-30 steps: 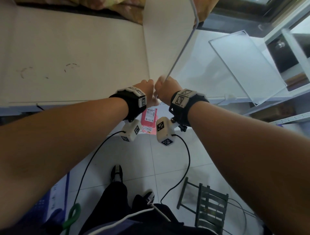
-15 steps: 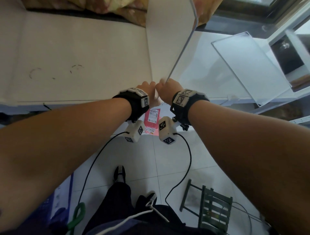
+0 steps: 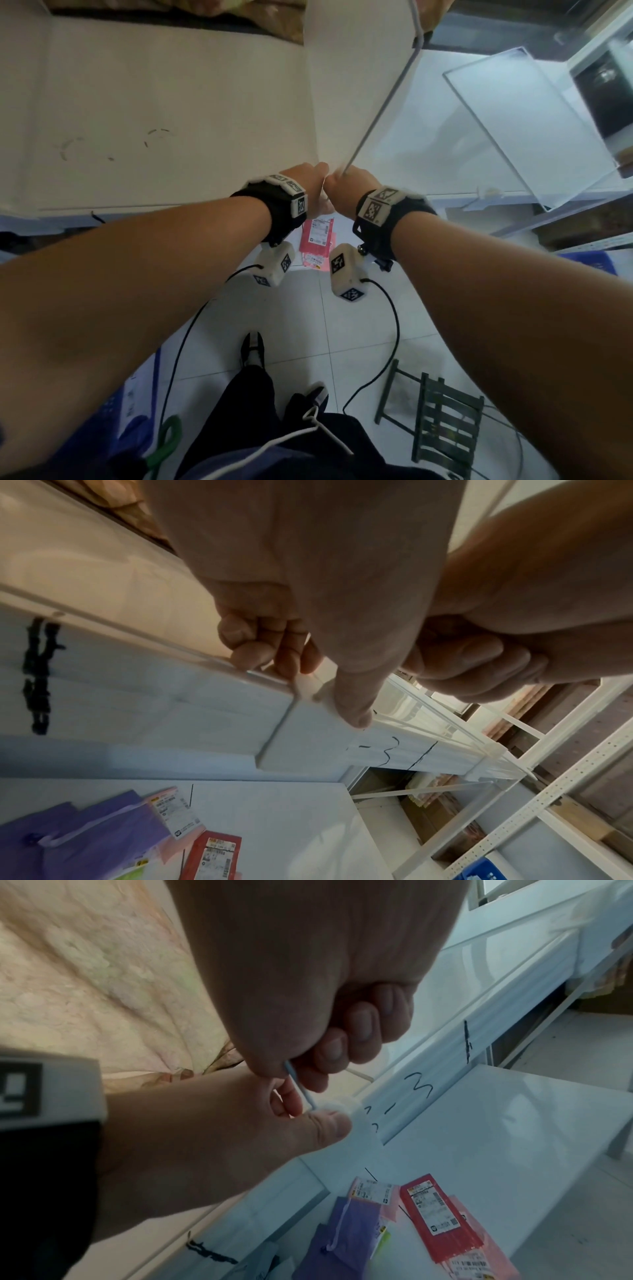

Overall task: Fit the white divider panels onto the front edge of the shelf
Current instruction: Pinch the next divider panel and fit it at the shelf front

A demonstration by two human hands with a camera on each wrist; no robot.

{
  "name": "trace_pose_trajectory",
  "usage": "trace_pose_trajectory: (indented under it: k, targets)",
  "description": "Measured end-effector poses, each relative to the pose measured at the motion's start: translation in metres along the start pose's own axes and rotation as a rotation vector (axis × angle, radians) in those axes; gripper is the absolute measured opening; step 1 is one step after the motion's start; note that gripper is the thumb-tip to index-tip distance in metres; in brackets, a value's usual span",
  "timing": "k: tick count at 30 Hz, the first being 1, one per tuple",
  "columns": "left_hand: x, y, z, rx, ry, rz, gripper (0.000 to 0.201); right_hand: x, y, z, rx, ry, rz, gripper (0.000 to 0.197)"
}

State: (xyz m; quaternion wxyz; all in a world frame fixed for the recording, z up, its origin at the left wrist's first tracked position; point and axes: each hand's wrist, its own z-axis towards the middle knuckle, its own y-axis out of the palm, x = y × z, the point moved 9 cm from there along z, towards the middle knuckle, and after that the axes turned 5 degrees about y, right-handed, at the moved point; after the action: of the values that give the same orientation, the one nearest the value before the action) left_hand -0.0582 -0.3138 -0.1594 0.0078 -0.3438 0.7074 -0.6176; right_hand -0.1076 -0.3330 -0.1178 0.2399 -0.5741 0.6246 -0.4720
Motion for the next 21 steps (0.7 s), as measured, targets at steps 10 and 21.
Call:
trace_pose_trajectory:
  k: [10, 21]
  targets:
    - [-0.004, 0.003, -0.002, 0.014, -0.053, -0.041, 0.048, 0.005, 0.003, 0.005, -0.06, 0.082, 0.25, 0.032]
    - [0.0, -0.005, -0.009, -0.139, -0.131, 0.064, 0.028, 0.034, 0.017, -0.023, -0.204, 0.328, 0.962, 0.032]
